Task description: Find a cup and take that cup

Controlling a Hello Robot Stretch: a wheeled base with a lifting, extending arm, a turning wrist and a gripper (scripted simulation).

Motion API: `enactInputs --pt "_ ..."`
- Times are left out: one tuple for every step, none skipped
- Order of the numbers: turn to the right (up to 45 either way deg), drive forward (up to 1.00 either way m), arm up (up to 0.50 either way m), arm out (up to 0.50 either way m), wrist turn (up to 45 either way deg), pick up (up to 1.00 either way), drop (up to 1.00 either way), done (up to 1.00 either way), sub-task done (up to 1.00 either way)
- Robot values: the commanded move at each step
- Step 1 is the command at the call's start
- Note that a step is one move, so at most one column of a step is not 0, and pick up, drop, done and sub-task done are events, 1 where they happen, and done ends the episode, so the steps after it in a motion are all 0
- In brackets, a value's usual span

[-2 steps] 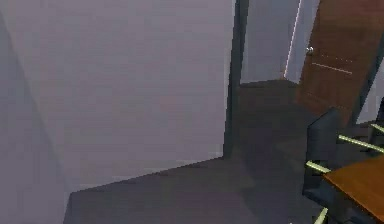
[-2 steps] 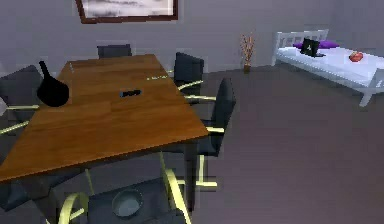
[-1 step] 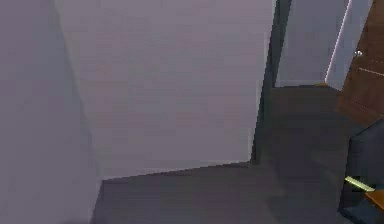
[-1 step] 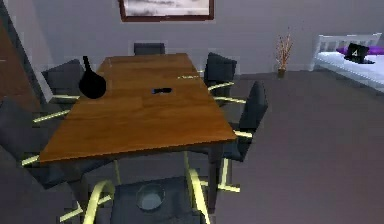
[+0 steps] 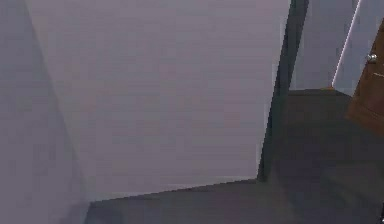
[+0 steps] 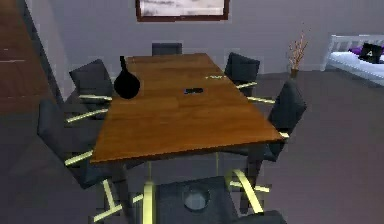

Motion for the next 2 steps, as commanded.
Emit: enactInputs --pt "36.0 0.00 0.00 0.00 0.0 0.00 0.00 0.00 0.00" --pt "0.0 1.00 0.00 0.00 0.0 0.00 0.00 0.00 0.00"
